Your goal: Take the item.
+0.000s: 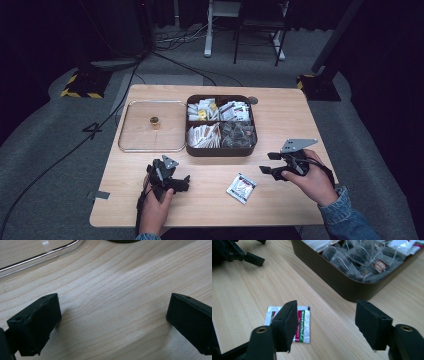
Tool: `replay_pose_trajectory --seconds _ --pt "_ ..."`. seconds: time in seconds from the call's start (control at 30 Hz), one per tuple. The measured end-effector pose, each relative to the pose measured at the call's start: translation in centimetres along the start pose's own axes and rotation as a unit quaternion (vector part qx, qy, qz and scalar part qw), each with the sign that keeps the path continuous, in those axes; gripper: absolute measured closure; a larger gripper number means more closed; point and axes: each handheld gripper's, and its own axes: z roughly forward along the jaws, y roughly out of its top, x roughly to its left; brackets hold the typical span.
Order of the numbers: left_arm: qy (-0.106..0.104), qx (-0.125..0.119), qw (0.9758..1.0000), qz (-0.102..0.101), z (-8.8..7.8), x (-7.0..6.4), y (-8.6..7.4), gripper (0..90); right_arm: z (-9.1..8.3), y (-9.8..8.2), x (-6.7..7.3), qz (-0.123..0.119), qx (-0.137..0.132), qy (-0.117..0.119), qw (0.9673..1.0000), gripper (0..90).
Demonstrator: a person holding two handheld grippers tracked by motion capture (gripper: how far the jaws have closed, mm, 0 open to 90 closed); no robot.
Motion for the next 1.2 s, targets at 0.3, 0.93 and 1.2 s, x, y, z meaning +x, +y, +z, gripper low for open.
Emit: replay_pose_trajectory --seconds 0.3,0.93,1.2 --pt "0.0 0.002 1.0 0.0 0.0 0.0 0.0 0.0 -1.3 -1.0 -1.7 0.013 0.009 -0.015 0.9998 34.4" --pt "0.0 0.002 1.0 0.0 0.0 0.0 0.0 0.0 1.1 -6.2 -6.9 0.042 0.014 -0.058 0.9973 31.8" --pt "0.0 0.002 1.0 0.0 0.0 0.0 0.0 0.0 3.0 -7.2 -6.5 0.025 0.019 -0.049 0.9983 31.6"
